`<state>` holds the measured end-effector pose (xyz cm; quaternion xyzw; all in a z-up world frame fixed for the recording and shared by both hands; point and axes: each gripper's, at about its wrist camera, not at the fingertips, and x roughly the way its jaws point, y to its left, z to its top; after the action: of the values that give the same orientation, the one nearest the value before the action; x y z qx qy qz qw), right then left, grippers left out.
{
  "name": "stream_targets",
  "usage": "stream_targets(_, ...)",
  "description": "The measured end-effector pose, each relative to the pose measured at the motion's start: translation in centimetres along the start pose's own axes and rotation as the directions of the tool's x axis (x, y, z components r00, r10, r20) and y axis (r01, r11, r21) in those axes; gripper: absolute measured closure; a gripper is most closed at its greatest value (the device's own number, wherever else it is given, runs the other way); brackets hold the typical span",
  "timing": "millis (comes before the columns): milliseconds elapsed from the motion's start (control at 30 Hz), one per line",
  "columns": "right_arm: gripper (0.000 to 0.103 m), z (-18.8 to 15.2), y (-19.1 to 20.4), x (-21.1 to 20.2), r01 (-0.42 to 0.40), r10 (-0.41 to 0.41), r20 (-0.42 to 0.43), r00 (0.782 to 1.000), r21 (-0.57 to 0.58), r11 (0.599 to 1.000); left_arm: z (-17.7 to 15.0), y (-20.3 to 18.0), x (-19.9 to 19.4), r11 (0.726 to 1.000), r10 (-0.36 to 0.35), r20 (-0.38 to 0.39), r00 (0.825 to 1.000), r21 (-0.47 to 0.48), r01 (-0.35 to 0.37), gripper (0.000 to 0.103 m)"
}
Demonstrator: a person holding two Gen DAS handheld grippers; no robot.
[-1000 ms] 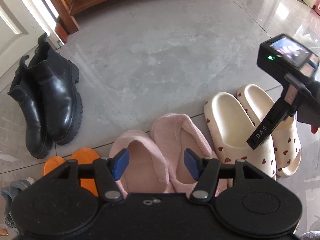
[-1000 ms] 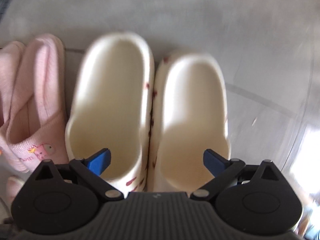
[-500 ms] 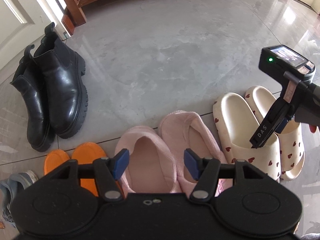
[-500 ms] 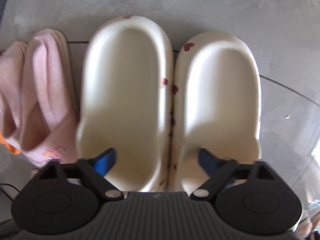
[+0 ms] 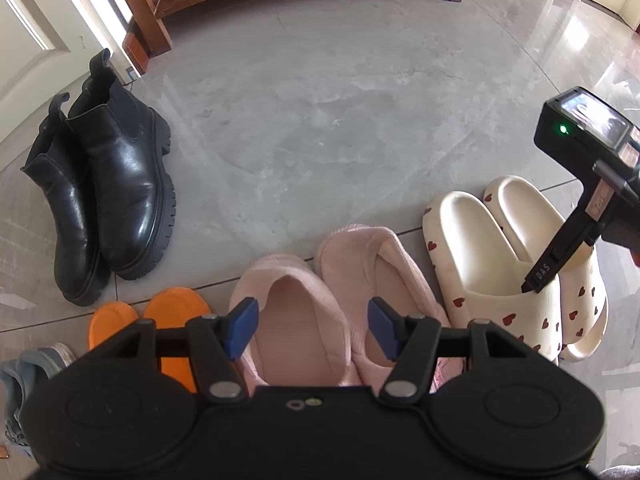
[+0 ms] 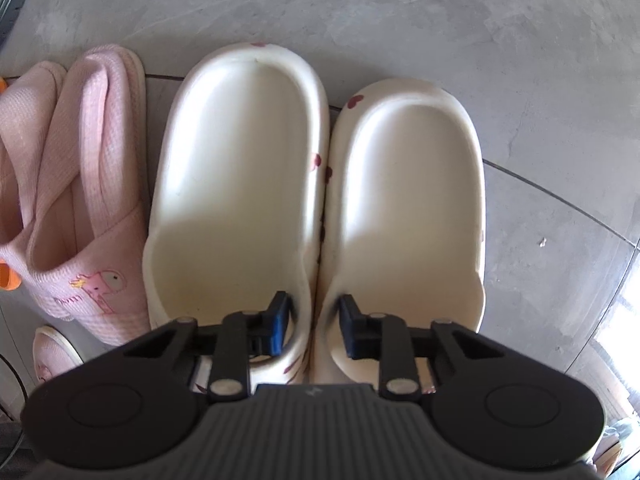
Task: Organize scattered shoes
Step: 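Close the right gripper on the inner edges of both cream slides, then lift both cream slides off the floor with the right gripper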
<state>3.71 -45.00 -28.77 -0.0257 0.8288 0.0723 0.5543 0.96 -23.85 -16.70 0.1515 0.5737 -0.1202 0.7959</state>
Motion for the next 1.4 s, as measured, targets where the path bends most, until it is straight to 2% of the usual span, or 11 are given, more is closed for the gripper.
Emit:
stream_targets(533, 0.079, -0.1, -0.7, -1.3, -0.016, 0.013, 0.083, 0.996, 0.04, 0.999, -0.1, 0.8, 0.1, 1.0, -0.014, -0.002, 1.0, -0.01, 0.014, 0.042)
stream_targets(600, 0.072, 0.6, 0.1, -0.9, 0.033, -0.033, 0.034, 0.999, 0.011, 0.999, -0.1, 0.9, 0.0, 1.0, -0.023, 0.0, 1.0, -0.011, 0.023, 0.042)
stream_targets(667, 0.042, 1.3, 1.0, -0.2, 0.079, -0.079, -0.037, 0.996, -0.01, 0.997, -0.1, 0.9, -0.1, 1.0, -0.027, 0.004, 1.0, -0.007, 0.027, 0.042)
stream_targets(700, 0.036, 1.8, 1.5, 0.5, 0.106, -0.108, -0.101, 0.989, -0.025, 0.994, -0.1, 0.9, -0.1, 1.0, -0.027, 0.006, 1.0, -0.003, 0.027, 0.042)
stream_targets(833, 0.024, 3.1, 1.3, 1.9, 0.137, -0.143, -0.23, 0.963, -0.042, 0.99, 0.0, 1.4, 0.1, 1.0, -0.026, 0.005, 1.0, -0.014, 0.026, 0.042)
stream_targets(900, 0.023, 3.6, 0.9, 2.5, 0.122, -0.125, -0.264, 0.956, -0.028, 0.992, 0.1, 1.7, 0.4, 0.999, -0.033, -0.001, 0.999, -0.034, 0.033, 0.042)
stream_targets(1000, 0.032, 3.8, 0.0, 3.6, 0.044, -0.042, -0.277, 0.96, 0.002, 0.999, 0.0, 2.0, 0.7, 0.998, -0.037, -0.009, 0.999, -0.043, 0.036, 0.042)
stream_targets(1033, 0.044, 3.8, -0.1, 3.6, -0.001, 0.002, -0.258, 0.966, 0.004, 1.0, -0.1, 2.0, 0.8, 0.999, -0.036, -0.012, 0.999, -0.041, 0.036, 0.042)
stream_targets(1067, 0.046, 3.7, 0.0, 3.4, -0.017, 0.014, -0.242, 0.97, -0.007, 1.0, -0.1, 2.0, 0.8, 0.999, -0.035, -0.015, 0.999, -0.041, 0.035, 0.042)
stream_targets(1233, 0.074, 3.1, 1.1, 1.9, -0.009, -0.007, -0.171, 0.985, -0.092, 0.996, -0.2, 2.2, 0.7, 0.998, -0.044, -0.013, 0.999, -0.052, 0.043, 0.042)
stream_targets(1400, 0.077, 1.8, 0.0, 0.5, -0.064, 0.062, -0.068, 0.996, -0.031, 0.997, -0.1, 2.2, 0.2, 0.998, -0.037, 0.003, 0.999, -0.052, 0.037, 0.042)
